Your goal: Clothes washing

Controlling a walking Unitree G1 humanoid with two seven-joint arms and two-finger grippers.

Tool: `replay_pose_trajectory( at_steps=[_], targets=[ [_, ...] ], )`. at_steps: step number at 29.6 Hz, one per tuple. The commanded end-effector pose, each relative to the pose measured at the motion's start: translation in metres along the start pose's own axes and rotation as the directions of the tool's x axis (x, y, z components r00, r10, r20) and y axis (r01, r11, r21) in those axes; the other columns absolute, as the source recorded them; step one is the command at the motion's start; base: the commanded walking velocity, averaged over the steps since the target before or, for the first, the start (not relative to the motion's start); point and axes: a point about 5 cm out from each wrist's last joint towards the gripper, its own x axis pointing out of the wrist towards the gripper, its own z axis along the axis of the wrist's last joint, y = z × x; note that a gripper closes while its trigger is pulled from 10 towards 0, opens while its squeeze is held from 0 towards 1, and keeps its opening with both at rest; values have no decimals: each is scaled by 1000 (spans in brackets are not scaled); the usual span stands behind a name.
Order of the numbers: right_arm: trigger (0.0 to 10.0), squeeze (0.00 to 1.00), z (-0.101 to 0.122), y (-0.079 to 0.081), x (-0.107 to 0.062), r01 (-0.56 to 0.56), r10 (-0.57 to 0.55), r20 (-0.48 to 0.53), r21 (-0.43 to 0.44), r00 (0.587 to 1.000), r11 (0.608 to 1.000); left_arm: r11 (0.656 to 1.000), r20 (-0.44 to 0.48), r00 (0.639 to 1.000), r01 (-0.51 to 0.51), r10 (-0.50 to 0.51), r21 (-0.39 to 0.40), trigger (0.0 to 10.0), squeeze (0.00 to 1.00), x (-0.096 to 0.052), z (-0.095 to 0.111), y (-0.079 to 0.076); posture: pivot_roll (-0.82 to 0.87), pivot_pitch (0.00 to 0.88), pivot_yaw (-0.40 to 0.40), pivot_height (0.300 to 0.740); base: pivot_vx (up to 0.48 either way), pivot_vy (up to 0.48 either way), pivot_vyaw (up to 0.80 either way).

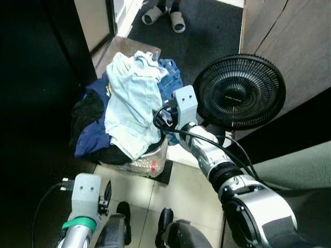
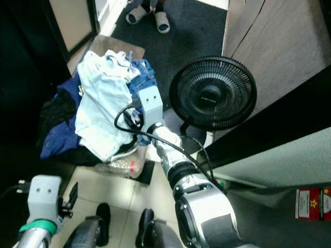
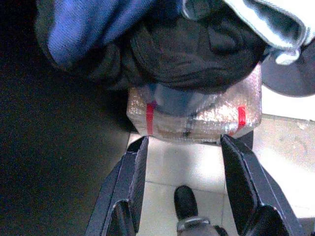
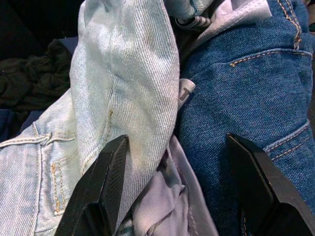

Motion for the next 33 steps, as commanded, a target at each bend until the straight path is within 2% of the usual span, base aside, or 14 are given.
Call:
replay_pose_trajectory(
  at_steps=[1, 4, 5, 7, 10, 13, 16, 18, 19, 22, 23, 24, 27, 33],
  targets=[
    [10000, 0, -14, 0, -5, 8, -7, -42, 20, 999, 1000, 1000, -55, 998, -10, 8, -26, 10000, 0, 5, -4, 1, 212, 494, -101, 740, 0, 0, 0],
    [10000, 0, -15, -1, -6, 10, -9, -45, 18, 999, 1000, 998, -20, 1000, -20, 19, -54, 10000, 0, 13, 12, 3, 215, 492, -95, 740, 0, 0, 0],
    [10000, 0, -17, -3, -7, 13, -13, -48, 17, 999, 1000, 996, 20, 1000, -16, 18, -83, 10000, 0, 19, 28, 4, 213, 488, -91, 740, 0, 0, 0],
    [10000, 0, -18, -4, -8, 18, -18, -51, 15, 999, 1000, 998, 77, 997, 13, -8, -66, 10000, 0, 19, 46, 6, 213, 482, -85, 740, 0, 0, 0],
    [10000, 0, -19, -4, -9, 19, -18, -51, 14, 999, 1000, 998, 89, 996, 26, -21, -52, 10000, 0, 18, 49, 6, 213, 482, -85, 740, 0, 0, 0],
    [10000, 0, -20, -6, -11, 13, -13, -38, -2, 999, 1000, 996, 88, 992, 90, -92, 25, 10000, 0, 2, 48, 6, 215, 448, -75, 740, 0, 0, 0],
    [10000, 0, -20, -6, -11, 13, -13, -38, -2, 999, 1000, 996, 88, 992, 90, -92, 25, 10000, 0, 2, 48, 6, 215, 448, -75, 740, 0, 0, 0],
    [10000, 0, -32, -12, -22, 16, -17, -39, -15, 999, 1000, 974, 18, 983, 179, -183, 136, 10000, 0, -31, 27, 12, 213, 376, -59, 740, 0, 0, 0],
    [10000, 0, -39, -15, -27, 23, -24, -44, -16, 999, 1000, 969, -18, 981, 194, -193, 153, 10000, 0, -42, 17, 16, 209, 344, -51, 740, 0, 0, 0],
    [10000, 0, -43, -17, -31, 32, -32, -46, -17, 998, 999, 967, -43, 980, 199, -195, 157, 10000, 0, -47, 12, 18, 206, 327, -48, 740, 0, 0, 0],
    [10000, 0, -43, -17, -31, 32, -32, -46, -17, 998, 999, 967, -43, 980, 199, -195, 157, 10000, 0, -47, 12, 18, 206, 327, -48, 740, 0, 0, 0],
    [10000, 0, -50, -20, -38, 48, -49, -47, -20, 998, 999, 970, -17, 979, 204, -204, 132, 10000, 0, -42, 17, 17, 200, 258, -30, 740, 0, 0, 0],
    [10000, 0, -56, -27, -46, 87, -87, -46, -10, 995, 996, 963, 37, 974, 213, -222, 165, 10000, 0, -25, 30, 16, 193, 228, -20, 740, 0, 0, 0],
    [10000, 0, -63, -31, -52, 113, -113, -55, -5, 992, 994, 956, 35, 981, 178, -192, 232, 10000, 0, -8, 24, 22, 179, 196, -4, 740, 0, 0, 0]
  ],
)
